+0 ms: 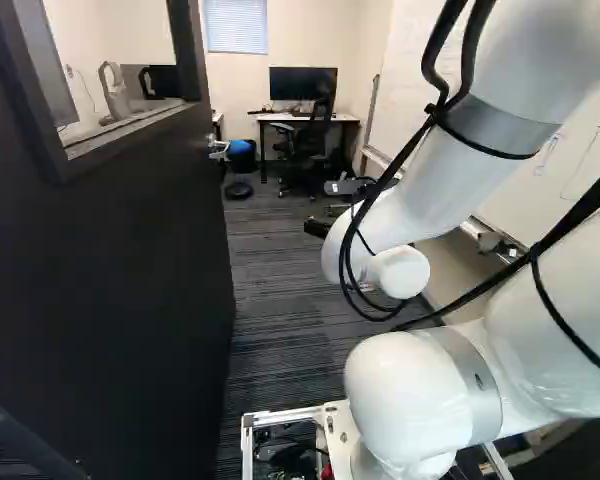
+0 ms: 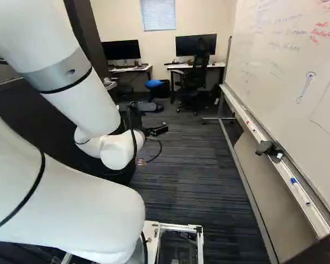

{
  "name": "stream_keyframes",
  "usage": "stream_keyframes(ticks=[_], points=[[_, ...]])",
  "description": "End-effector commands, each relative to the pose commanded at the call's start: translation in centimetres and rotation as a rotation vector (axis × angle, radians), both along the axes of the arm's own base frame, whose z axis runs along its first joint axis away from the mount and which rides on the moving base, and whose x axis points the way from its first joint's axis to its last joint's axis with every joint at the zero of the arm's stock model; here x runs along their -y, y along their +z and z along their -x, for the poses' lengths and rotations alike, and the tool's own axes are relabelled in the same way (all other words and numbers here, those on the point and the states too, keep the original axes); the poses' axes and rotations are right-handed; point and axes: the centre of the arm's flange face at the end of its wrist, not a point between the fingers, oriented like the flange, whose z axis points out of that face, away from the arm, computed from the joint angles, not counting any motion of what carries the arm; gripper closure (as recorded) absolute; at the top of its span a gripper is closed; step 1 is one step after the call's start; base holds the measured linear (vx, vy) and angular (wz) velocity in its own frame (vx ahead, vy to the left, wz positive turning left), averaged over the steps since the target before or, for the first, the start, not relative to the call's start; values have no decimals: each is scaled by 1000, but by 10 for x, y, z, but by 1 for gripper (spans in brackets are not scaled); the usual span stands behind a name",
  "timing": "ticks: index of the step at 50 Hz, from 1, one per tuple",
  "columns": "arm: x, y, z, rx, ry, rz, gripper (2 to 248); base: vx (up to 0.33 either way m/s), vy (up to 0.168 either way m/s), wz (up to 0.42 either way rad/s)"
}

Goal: Open the door and move inside

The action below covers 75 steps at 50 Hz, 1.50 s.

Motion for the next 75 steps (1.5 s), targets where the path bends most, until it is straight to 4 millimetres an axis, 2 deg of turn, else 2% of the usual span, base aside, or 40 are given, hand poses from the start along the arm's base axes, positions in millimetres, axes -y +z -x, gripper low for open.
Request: stream_keyframes(ticks=[29,75], points=[[0,0,0,0,0,0,3,191,-30,20],[0,0,0,0,0,0,3,202,-1,-14]])
